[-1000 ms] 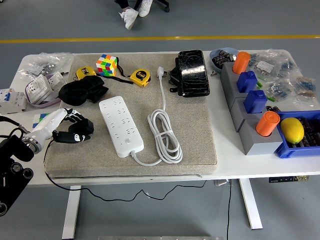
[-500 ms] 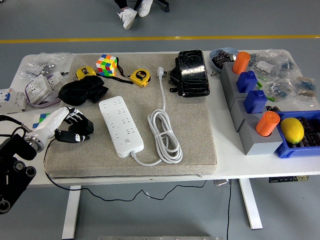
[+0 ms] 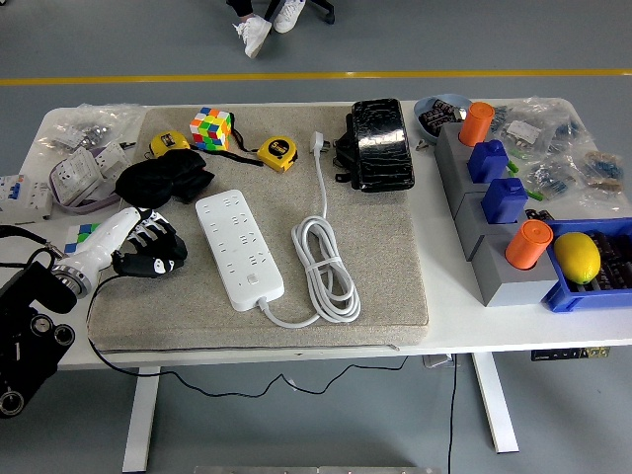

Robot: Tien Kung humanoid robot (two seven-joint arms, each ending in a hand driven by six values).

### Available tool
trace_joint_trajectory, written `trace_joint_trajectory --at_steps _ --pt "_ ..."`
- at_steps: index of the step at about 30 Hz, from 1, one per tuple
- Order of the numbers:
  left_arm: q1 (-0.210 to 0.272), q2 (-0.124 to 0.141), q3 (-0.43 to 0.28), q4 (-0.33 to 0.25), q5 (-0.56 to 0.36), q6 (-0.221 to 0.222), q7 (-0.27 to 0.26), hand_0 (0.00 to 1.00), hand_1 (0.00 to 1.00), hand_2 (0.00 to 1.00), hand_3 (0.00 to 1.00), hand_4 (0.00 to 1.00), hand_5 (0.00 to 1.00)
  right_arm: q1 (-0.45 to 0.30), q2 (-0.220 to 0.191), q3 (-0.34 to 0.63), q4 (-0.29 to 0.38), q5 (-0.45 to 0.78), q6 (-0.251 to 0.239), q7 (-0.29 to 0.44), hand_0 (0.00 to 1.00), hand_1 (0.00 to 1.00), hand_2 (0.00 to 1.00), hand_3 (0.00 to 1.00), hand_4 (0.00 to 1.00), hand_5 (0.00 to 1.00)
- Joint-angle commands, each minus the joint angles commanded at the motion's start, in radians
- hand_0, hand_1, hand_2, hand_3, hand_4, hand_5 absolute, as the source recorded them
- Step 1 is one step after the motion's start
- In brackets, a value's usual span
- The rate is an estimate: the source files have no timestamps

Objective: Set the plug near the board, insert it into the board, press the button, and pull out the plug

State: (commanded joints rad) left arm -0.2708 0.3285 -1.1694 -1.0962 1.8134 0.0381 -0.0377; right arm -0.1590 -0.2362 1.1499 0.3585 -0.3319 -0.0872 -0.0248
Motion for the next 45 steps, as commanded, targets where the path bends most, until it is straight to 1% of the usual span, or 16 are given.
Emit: trace_joint_trajectory --at_steps 3,4,7,9,12,16,19,22,23,27,28,31,35,41,45 --pt "-0.002 0.002 0.003 0.0 0.005 0.01 -0.01 0.345 0.396 0.478 0.54 0.807 0.015 0.001 0.0 0.0 0.0 0.0 0.0 0.0 0.566 0.662 0.671 0.547 0.922 0.47" --pt "-0.004 0.002 0.005 0.0 0.005 0.015 -0.015 0.317 0.37 0.446 0.543 0.805 0.002 0.001 -0.001 0.0 0.0 0.0 0.0 0.0 0.568 0.662 0.671 0.546 0.921 0.472" --pt "-0.006 0.003 0.009 -0.002 -0.002 0.025 -0.025 0.317 0.37 0.446 0.543 0.805 0.002 0.001 -0.002 0.0 0.0 0.0 0.0 0.0 0.568 0.662 0.671 0.546 0.921 0.472" --pt "-0.008 0.004 0.013 -0.008 -0.018 0.042 -0.046 0.317 0.37 0.446 0.543 0.805 0.002 0.001 -0.003 -0.003 0.0 0.002 0.0 0.0 0.568 0.662 0.671 0.546 0.921 0.472" --pt "-0.013 0.006 0.025 -0.017 -0.051 0.055 -0.066 0.312 0.367 0.437 0.539 0.791 0.002 0.0 -0.003 -0.006 0.0 0.003 0.0 0.0 0.567 0.662 0.67 0.548 0.921 0.47" --pt "-0.023 0.005 0.05 -0.045 -0.088 0.067 -0.079 0.307 0.364 0.429 0.534 0.793 0.002 -0.002 -0.004 -0.009 0.001 0.003 0.0 0.0 0.567 0.661 0.671 0.547 0.921 0.47" --pt "-0.032 -0.001 0.065 -0.061 -0.094 0.069 -0.077 0.307 0.364 0.429 0.534 0.793 0.002 -0.003 -0.005 -0.009 0.001 0.002 -0.001 0.0 0.567 0.661 0.671 0.547 0.921 0.47" --pt "-0.045 -0.016 0.091 -0.068 -0.088 0.08 -0.065 0.309 0.36 0.42 0.535 0.781 0.002 -0.004 -0.005 -0.008 0.001 0.003 -0.001 0.0 0.567 0.661 0.67 0.547 0.921 0.47" --pt "-0.047 -0.025 0.098 -0.067 -0.08 0.083 -0.06 0.309 0.36 0.42 0.535 0.781 0.002 -0.004 -0.005 -0.007 0.001 0.003 -0.001 0.0 0.567 0.661 0.67 0.547 0.921 0.47" --pt "-0.044 -0.048 0.108 -0.066 -0.059 0.085 -0.046 0.309 0.36 0.42 0.535 0.781 0.002 -0.005 -0.002 -0.005 0.001 0.002 -0.001 0.0 0.567 0.661 0.67 0.547 0.921 0.47" --pt "-0.043 -0.05 0.11 -0.066 -0.057 0.085 -0.044 0.312 0.361 0.418 0.536 0.769 0.002 -0.005 -0.002 -0.006 0.001 0.002 -0.001 0.0 0.567 0.661 0.67 0.547 0.921 0.47" --pt "-0.04 -0.054 0.117 -0.063 -0.044 0.088 -0.043 0.312 0.361 0.418 0.536 0.769 0.002 -0.006 0.0 -0.006 0.001 0.002 0.0 0.0 0.567 0.661 0.67 0.547 0.921 0.47" --pt "-0.039 -0.053 0.108 -0.053 -0.017 0.099 -0.049 0.315 0.361 0.42 0.538 0.769 0.002 -0.008 0.001 -0.007 0.0 0.003 0.0 0.0 0.567 0.661 0.67 0.547 0.92 0.47" --pt "-0.042 -0.053 0.098 -0.037 -0.005 0.114 -0.059 0.314 0.361 0.419 0.538 0.77 0.002 -0.006 0.001 -0.005 0.0 0.003 0.0 0.0 0.567 0.662 0.67 0.547 0.92 0.47" --pt "-0.044 -0.054 0.098 -0.031 -0.001 0.115 -0.06 0.314 0.361 0.419 0.538 0.77 0.002 -0.005 0.001 -0.003 0.001 0.001 0.0 0.0 0.567 0.662 0.67 0.547 0.92 0.47"
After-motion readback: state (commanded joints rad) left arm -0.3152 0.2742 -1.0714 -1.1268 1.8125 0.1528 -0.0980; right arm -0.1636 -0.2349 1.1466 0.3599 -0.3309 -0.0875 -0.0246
